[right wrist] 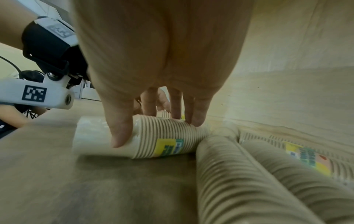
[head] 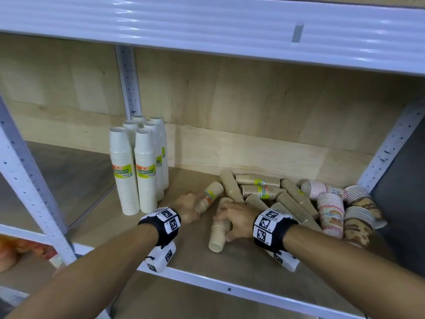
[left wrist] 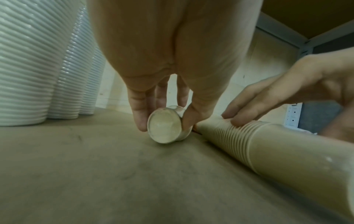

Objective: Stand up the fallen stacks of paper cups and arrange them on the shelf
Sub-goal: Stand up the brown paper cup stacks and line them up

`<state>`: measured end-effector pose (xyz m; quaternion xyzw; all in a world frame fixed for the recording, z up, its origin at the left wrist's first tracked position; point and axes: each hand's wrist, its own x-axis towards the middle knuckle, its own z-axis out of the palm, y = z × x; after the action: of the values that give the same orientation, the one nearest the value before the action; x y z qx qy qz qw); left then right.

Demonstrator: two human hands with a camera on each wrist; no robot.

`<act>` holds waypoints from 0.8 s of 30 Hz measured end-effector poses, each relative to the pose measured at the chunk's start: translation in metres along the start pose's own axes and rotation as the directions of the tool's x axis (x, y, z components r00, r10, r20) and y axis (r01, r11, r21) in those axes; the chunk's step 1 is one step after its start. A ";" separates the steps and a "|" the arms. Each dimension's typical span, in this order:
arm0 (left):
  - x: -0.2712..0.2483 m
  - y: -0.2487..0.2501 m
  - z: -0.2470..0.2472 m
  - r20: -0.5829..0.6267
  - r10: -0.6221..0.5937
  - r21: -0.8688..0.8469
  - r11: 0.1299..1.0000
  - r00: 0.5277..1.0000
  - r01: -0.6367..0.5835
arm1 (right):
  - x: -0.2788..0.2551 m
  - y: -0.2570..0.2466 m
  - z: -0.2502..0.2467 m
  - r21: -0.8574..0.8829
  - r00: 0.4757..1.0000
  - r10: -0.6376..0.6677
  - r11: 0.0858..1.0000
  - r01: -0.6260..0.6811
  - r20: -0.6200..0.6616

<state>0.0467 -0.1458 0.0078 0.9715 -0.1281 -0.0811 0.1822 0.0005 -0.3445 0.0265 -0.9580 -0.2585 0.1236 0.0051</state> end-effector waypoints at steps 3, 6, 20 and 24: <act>-0.002 -0.012 -0.001 -0.034 0.014 -0.010 1.000 0.999 -0.015 | 0.010 -0.004 0.003 0.019 1.000 -0.001 1.000 0.001 0.007; -0.004 -0.025 0.001 -0.055 0.020 -0.025 0.999 0.998 -0.021 | 0.019 -0.011 0.002 -0.014 1.000 0.009 1.000 -0.009 -0.004; -0.007 -0.049 -0.009 -0.084 0.063 -0.137 0.988 0.994 -0.074 | 0.038 -0.034 0.005 -0.086 0.999 -0.030 0.996 0.029 -0.013; -0.007 -0.042 -0.025 -0.066 0.073 -0.120 0.989 0.995 -0.081 | 0.039 -0.032 -0.010 0.091 0.993 0.004 0.996 0.007 -0.117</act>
<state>0.0542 -0.0982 0.0160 0.9549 -0.1547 -0.0517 0.2482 0.0195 -0.2966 0.0297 -0.9622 -0.2526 0.0788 0.0643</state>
